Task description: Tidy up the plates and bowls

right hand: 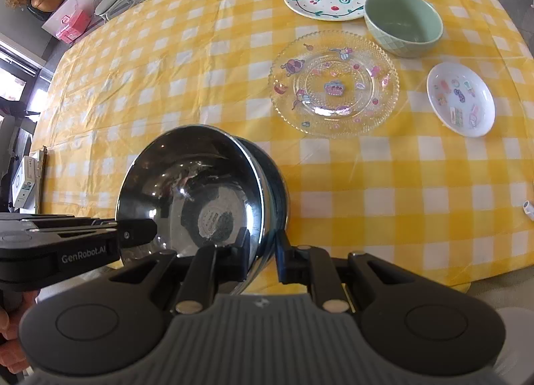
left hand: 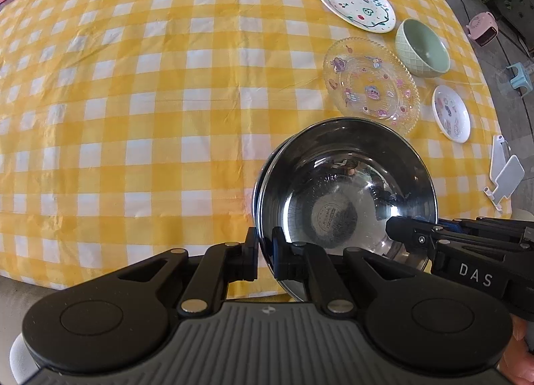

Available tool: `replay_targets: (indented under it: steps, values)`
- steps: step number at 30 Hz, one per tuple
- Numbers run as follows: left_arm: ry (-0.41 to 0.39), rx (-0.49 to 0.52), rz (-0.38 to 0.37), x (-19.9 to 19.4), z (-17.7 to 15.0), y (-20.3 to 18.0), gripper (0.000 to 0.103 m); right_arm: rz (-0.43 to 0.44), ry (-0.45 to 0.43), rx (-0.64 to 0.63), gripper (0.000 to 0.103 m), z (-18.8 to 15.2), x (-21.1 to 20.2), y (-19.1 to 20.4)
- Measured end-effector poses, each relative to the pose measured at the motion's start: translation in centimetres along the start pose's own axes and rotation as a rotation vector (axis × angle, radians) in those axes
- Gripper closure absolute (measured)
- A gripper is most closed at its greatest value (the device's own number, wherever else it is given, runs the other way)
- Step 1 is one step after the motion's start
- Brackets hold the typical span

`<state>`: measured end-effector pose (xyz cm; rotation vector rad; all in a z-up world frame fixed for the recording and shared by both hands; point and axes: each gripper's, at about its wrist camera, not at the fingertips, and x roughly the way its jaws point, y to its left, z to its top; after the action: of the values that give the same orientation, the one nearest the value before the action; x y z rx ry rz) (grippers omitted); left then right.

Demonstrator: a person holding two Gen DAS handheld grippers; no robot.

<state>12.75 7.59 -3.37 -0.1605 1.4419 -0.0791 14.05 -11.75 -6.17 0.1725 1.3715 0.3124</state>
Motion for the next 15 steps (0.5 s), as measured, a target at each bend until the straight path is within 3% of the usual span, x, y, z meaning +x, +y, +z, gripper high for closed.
replay_targets:
  steps: [15]
  values:
    - [0.003, 0.035, 0.031, 1.08, 0.39, -0.37, 0.093, -0.055, -0.007, -0.032, 0.092, 0.67, 0.82, 0.68]
